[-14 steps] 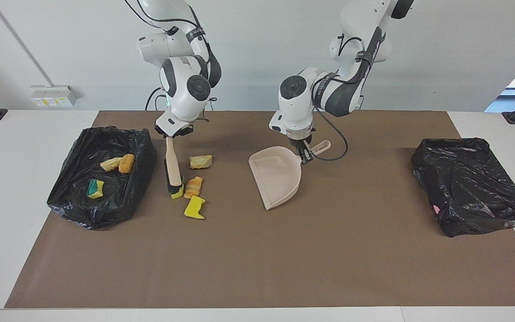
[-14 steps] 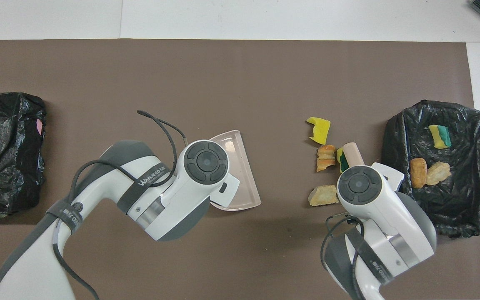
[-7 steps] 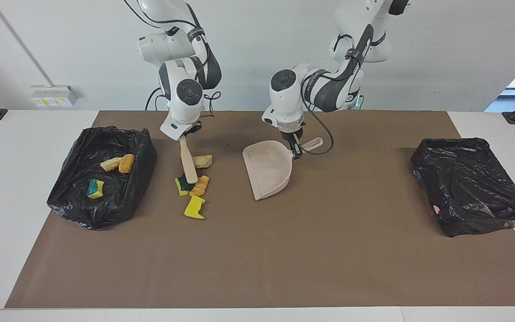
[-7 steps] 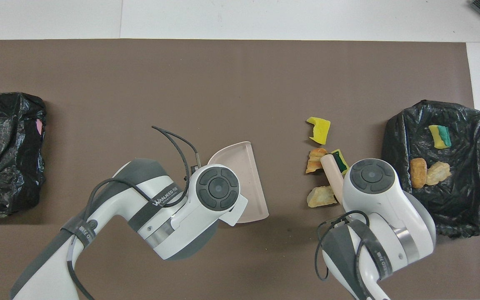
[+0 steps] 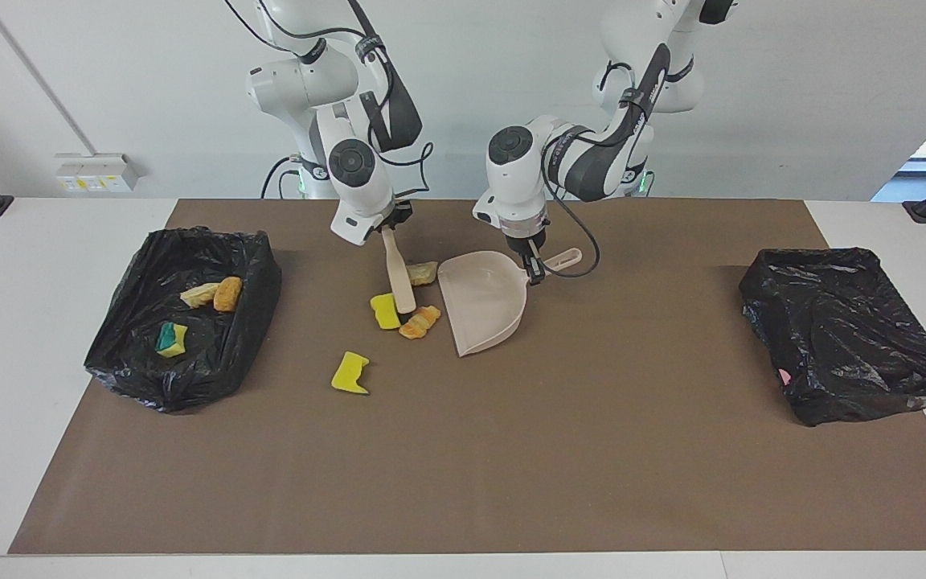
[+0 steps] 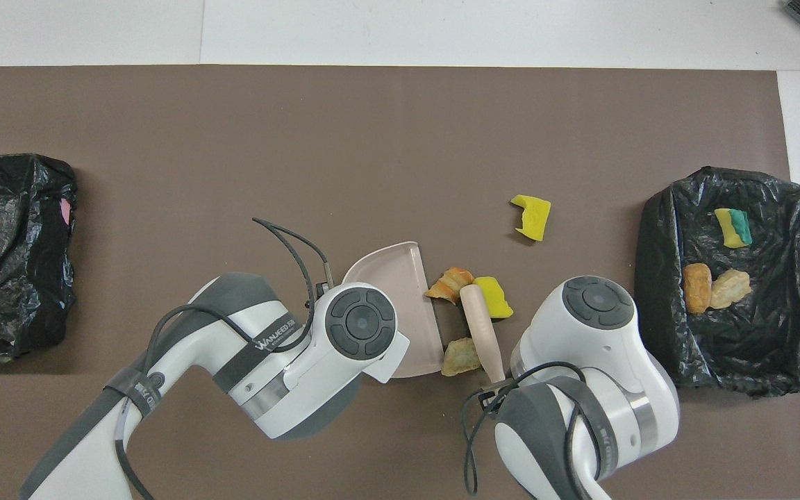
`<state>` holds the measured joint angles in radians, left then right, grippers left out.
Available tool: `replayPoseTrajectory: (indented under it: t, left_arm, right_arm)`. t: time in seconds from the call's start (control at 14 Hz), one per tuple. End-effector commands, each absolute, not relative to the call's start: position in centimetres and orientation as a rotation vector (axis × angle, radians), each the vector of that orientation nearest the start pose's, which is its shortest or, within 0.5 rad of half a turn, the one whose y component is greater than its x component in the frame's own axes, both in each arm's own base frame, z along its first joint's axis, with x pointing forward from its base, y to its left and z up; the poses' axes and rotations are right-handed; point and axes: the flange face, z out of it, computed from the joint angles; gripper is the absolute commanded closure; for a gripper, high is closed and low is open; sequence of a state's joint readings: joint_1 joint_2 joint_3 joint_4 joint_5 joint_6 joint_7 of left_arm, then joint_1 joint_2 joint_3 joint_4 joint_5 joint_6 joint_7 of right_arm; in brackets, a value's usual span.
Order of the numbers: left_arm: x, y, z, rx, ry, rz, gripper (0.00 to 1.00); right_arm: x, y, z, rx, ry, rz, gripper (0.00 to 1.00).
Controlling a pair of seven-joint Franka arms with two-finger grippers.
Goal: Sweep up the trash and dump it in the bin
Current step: 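Set the dustpan by the debris with the left gripper while the right gripper brushes, then sweep the sponge and bread pieces into the dustpan with the right gripper's brush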
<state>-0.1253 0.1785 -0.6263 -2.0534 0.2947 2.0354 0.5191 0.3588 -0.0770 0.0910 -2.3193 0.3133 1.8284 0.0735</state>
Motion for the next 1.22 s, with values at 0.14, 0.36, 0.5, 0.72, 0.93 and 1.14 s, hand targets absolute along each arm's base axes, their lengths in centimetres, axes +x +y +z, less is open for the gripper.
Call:
replayPoseTrajectory:
  t: [0.14,0.36,0.5,0.72,0.93,1.14]
  left_arm:
    - [41.4,-35.4,35.3,-2.218,1.945,0.177,1.0]
    - [41.5,-35.4,35.2,-2.221,1.945,0.17,1.0]
    - [41.7,-35.3,35.2,-2.229,1.945,0.156,1.0]
    - [41.8,-34.9,35.0,-2.235,1.937,0.162,1.0]
    - [41.7,-35.0,35.0,-2.232,1.94,0.161,1.0]
    - [41.8,-35.0,35.1,-2.235,1.94,0.161,1.0]
  right_arm:
    - [39.1,25.6,36.2,-2.619,-0.205,0.693,1.0]
    - [39.7,27.2,38.0,-2.464,-0.093,0.697,1.0]
    - [40.6,27.0,40.4,-2.434,-0.118,0.716,1.0]
    - [43.1,23.8,44.0,-2.462,-0.154,0.753,1.0]
    - [45.0,20.3,45.3,-2.638,-0.238,0.758,1.0]
    - [47.3,18.2,44.4,-2.878,-0.385,0.651,1.0]
